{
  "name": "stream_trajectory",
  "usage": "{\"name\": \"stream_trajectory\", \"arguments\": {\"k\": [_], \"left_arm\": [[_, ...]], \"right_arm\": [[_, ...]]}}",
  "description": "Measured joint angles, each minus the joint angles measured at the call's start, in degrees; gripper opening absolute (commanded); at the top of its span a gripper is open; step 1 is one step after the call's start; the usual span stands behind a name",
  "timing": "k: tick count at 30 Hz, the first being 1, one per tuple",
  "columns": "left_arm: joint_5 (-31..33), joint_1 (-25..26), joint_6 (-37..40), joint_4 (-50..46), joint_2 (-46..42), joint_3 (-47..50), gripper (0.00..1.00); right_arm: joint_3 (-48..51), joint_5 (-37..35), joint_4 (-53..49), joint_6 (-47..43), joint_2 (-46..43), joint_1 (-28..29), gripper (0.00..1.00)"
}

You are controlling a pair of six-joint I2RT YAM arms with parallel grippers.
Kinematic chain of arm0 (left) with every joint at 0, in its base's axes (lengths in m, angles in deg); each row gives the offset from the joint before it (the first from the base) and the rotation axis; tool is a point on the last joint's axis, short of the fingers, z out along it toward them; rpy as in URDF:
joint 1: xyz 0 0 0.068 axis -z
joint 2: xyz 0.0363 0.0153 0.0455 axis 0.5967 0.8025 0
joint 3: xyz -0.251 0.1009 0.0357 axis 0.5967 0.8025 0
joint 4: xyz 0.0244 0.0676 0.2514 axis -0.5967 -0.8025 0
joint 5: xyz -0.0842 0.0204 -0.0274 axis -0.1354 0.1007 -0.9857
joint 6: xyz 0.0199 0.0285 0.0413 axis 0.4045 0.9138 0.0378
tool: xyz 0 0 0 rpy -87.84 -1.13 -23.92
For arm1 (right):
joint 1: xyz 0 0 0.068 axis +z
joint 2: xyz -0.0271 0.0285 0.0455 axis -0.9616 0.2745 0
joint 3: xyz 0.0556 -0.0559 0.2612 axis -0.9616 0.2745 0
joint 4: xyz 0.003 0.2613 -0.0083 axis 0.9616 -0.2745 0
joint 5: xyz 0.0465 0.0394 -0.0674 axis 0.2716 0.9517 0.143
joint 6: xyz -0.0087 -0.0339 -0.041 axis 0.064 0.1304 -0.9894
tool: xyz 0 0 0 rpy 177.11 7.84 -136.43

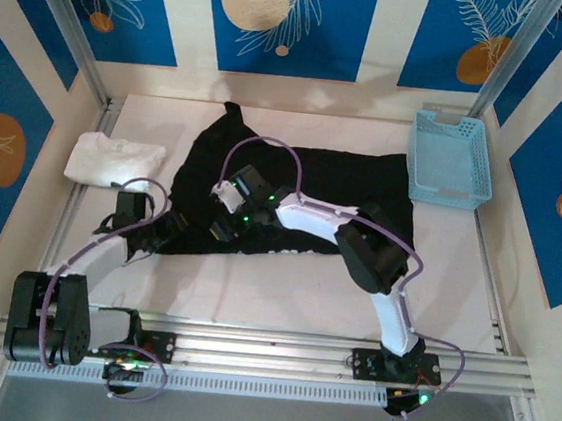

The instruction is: Fold the inside-out t-shirt

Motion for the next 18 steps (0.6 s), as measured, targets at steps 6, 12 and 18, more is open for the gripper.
{"name": "stream_trajectory", "arguments": {"k": [6, 12, 18], "left_arm": [[-0.46, -0.50, 0.04, 0.52, 0.07, 1.60, 0.62], [-0.66, -0.74, 0.07, 1.46, 0.04, 2.05, 0.62], [-0.72, -0.90, 0.15, 2.03, 0.04, 2.45, 0.62]], "right_arm": [[-2.34, -1.99, -0.52, -3.08, 3.91, 2.38, 0.58], [-3.21, -4.72, -0.44, -4.79, 4.72, 3.10, 0.29], [-3.28, -9.22, 0.55, -3.37, 4.70, 2.97, 0.02]]}}
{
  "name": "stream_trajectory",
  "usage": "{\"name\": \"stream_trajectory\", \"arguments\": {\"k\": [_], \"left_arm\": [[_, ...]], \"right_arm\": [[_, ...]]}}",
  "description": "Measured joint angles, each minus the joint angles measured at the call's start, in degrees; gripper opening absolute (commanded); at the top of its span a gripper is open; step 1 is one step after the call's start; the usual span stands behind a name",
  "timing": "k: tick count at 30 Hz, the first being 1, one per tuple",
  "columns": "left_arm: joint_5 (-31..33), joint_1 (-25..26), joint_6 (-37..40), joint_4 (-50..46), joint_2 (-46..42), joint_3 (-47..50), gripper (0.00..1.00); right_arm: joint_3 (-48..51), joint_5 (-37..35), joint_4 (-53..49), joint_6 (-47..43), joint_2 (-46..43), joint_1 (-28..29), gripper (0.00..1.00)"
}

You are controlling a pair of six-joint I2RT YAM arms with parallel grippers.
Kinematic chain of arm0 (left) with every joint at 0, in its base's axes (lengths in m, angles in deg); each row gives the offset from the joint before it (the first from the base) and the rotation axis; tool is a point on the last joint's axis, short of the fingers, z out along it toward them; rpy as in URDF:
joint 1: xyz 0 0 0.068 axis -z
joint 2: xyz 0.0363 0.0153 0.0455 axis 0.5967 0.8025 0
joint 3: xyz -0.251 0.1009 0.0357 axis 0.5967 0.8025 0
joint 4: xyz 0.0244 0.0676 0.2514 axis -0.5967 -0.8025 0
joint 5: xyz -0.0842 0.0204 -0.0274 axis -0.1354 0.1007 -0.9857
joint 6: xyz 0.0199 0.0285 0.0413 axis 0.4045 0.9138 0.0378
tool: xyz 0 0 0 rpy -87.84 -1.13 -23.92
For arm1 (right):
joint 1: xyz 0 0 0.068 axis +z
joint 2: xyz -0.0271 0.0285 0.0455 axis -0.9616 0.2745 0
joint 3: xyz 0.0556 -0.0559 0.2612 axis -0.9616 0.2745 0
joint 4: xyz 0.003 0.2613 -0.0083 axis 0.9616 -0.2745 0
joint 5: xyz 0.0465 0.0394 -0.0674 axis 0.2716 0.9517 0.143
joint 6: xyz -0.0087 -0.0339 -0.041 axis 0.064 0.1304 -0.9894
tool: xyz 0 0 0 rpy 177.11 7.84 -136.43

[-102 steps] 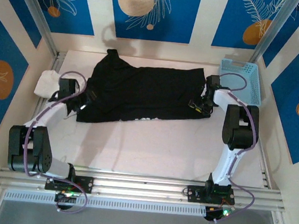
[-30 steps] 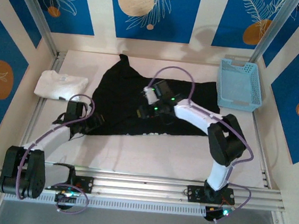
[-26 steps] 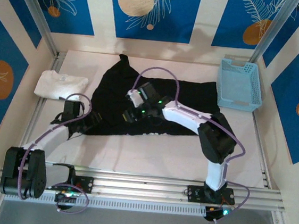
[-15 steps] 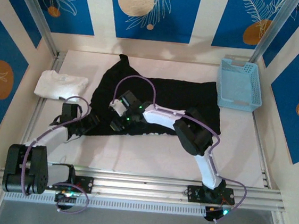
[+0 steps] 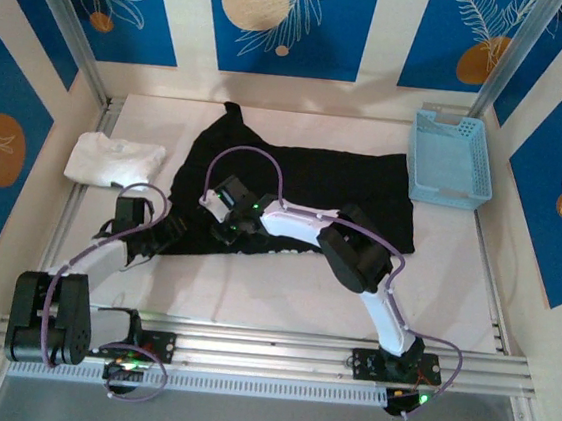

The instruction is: Fold the inside-out t-shirt

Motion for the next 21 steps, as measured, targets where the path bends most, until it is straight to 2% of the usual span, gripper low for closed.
{"name": "stream_trajectory", "arguments": {"k": [5, 11, 14, 16, 18, 21], "left_arm": [[-0.13, -0.07, 0.09, 0.87, 0.00, 0.37, 0.62], [-0.15, -0.20, 0.11, 1.68, 0.00, 0.70, 0.62], [-0.15, -0.22, 0.13, 2.14, 0.00, 0.85, 0.62], [-0.15, -0.22, 0.17, 2.23, 0.00, 0.90, 0.62], [-0.15, -0.22, 0.37, 2.29, 0.00, 0.90, 0.62], [-0.13, -0.22, 0.52, 2.29, 0.00, 0.90, 0.62]], "right_arm": [[-0.44, -3.13, 0.44, 4.48, -0.02, -1.25, 0.00], [-6.38, -5.75, -1.97, 13.09, 0.09, -6.45, 0.01], [-14.97, -7.89, -6.08, 18.73, 2.62, -10.03, 0.12], [-21.07, -8.22, -8.85, 22.82, 5.33, -12.92, 0.22], [-23.58, -7.85, -10.40, 26.01, 6.88, -15.58, 0.31], [-23.08, -7.54, -12.76, 28.44, 7.26, -19.04, 0.36]]}}
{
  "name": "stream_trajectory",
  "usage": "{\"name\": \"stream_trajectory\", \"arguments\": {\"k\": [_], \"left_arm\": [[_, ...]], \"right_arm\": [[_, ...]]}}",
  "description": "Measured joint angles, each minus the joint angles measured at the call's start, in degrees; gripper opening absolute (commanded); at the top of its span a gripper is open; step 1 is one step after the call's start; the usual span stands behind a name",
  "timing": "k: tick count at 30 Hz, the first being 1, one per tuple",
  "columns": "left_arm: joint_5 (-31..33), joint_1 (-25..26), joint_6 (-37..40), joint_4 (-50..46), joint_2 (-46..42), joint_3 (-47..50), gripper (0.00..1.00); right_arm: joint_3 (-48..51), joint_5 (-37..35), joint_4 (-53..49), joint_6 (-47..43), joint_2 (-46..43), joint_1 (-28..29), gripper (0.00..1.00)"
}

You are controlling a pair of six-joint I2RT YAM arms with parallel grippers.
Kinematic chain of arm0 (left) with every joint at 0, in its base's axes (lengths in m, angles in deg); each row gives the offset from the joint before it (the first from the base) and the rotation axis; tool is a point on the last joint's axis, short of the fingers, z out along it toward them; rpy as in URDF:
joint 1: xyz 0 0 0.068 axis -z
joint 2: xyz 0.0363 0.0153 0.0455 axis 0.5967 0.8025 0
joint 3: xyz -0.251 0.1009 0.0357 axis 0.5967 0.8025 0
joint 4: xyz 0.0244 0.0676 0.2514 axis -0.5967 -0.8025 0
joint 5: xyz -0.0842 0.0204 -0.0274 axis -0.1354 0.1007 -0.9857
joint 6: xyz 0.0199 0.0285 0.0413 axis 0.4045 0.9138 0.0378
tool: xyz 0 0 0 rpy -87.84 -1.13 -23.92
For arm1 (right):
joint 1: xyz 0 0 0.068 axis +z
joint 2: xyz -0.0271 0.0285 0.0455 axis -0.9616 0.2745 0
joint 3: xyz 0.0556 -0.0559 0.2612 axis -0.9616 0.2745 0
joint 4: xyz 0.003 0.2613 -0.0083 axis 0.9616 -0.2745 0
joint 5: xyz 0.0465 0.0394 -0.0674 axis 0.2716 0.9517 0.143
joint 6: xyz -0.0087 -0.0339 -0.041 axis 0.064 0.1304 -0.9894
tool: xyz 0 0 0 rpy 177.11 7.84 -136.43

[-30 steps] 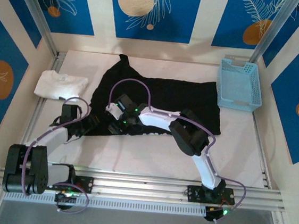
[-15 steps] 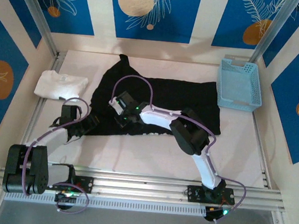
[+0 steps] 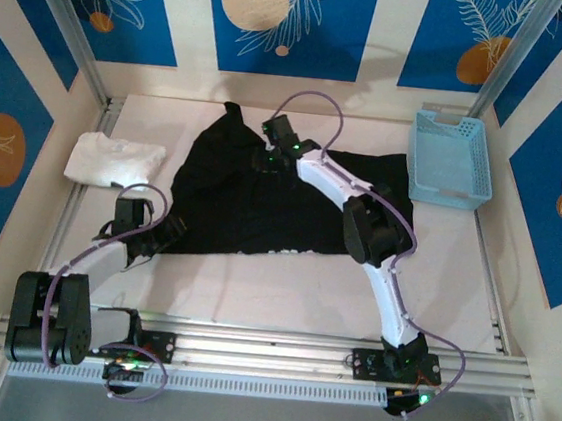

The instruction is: Fold the inside-out t-shirt

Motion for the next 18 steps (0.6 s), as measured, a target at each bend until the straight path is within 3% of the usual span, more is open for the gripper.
{"name": "stream_trajectory", "arguments": {"k": [5, 9, 18], "left_arm": [[0.00, 0.00, 0.00, 0.02, -0.09, 0.00, 0.63], [0.00, 0.00, -0.02, 0.07, -0.07, 0.00, 0.63], [-0.02, 0.00, -0.04, 1.11, 0.50, -0.02, 0.63]], "right_arm": [[6.56, 2.54, 0.83, -0.98, -1.90, -2.03, 0.39], [14.32, 9.84, 3.43, -4.92, -6.27, 0.42, 0.39], [8.63, 23.30, 7.76, -6.05, -3.82, 10.10, 0.32]]}}
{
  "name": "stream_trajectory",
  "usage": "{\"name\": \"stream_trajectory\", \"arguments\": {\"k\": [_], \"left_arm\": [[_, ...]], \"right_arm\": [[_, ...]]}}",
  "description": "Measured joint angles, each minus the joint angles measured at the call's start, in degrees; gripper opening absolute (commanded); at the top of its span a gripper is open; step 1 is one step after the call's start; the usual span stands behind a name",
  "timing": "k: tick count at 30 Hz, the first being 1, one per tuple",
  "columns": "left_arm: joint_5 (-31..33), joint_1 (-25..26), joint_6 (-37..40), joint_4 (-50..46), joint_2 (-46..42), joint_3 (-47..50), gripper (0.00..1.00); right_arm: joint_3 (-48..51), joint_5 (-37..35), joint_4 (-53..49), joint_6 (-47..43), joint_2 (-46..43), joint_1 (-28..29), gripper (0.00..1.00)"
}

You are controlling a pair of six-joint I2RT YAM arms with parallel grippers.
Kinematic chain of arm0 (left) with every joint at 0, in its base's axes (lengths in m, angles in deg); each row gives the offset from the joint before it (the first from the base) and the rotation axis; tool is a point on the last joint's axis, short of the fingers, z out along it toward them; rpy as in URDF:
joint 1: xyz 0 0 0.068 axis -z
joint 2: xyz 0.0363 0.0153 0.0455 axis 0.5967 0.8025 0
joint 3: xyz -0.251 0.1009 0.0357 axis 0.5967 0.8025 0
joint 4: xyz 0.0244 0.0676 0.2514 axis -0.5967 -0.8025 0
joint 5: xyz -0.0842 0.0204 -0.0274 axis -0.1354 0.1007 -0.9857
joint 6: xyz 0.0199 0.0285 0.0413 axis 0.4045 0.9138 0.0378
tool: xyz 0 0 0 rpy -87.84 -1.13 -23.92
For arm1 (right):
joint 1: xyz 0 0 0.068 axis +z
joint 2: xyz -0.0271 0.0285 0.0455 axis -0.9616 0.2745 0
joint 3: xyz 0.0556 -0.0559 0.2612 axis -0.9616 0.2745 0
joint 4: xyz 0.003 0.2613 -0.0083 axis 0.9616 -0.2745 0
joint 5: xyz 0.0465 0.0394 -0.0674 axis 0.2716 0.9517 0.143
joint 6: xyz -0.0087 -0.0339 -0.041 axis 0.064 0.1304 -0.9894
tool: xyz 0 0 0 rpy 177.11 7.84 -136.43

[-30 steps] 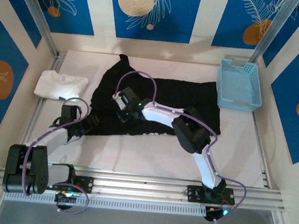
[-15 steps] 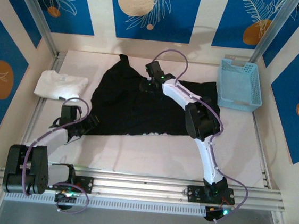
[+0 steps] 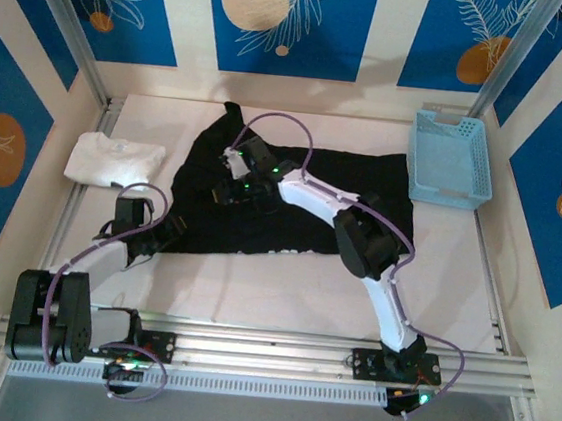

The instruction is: Fold the inside-out t-shirt

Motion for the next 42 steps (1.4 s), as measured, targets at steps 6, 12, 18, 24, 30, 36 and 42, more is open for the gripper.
{"name": "stream_trajectory", "arguments": {"k": [6, 12, 18, 24, 30, 36, 42], "left_arm": [[0.02, 0.00, 0.00, -0.07, -0.22, 0.02, 0.63], [0.00, 0.00, 0.00, -0.04, -0.24, 0.04, 0.64], [0.00, 0.00, 0.00, 0.00, -0.28, 0.13, 0.64], [0.00, 0.00, 0.02, 0.02, -0.28, 0.15, 0.63], [0.00, 0.00, 0.04, 0.24, -0.66, 0.50, 0.63], [0.02, 0.00, 0.07, 0.31, -1.18, 0.85, 0.64], [0.02, 0.00, 0.07, 0.28, -1.36, 0.98, 0.64]], "right_arm": [[-7.74, 3.52, 0.66, 2.40, 7.58, 0.42, 0.27], [-11.30, 4.39, -0.70, 4.42, 12.92, 0.00, 0.25], [-16.33, 4.79, -1.55, 6.69, 16.37, -0.04, 0.25], [-22.56, 4.70, -1.36, 12.68, 20.41, -0.94, 0.25], [-26.86, 4.72, 1.11, 21.33, 23.39, -3.37, 0.26], [-26.88, 5.01, 5.03, 27.23, 23.45, -6.84, 0.29], [-25.14, 6.82, 7.61, 27.71, 22.43, -9.46, 0.31]]}}
